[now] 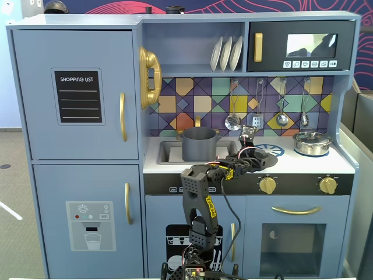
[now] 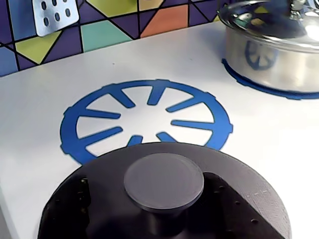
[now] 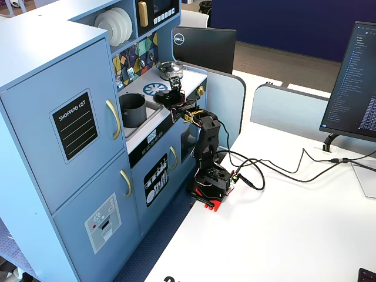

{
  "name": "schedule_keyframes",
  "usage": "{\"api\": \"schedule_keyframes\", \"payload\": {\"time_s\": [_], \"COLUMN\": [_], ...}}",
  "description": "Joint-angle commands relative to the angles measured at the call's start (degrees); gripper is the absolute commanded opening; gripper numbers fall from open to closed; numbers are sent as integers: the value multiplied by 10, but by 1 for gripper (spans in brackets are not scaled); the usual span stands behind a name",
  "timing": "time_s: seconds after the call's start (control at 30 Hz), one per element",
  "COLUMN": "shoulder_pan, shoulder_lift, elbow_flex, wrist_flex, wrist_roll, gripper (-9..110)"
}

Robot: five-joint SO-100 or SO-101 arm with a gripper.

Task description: Pick up the lid from the counter and put it on the gray recipient

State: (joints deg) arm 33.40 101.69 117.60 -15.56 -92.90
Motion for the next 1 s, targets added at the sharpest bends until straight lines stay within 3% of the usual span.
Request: {"api": "schedule_keyframes", "payload": {"time_s": [0.0, 0.13, 0.27, 0.97], "shoulder_pan": [-3, -4, -10, -10], "shoulder_lift": [-18, -33, -34, 120], "elbow_flex": [-55, -65, -61, -46], "wrist_flex": [-21, -23, -23, 2], "wrist_roll": [3, 4, -11, -1], "gripper": [18, 17, 0, 0]}}
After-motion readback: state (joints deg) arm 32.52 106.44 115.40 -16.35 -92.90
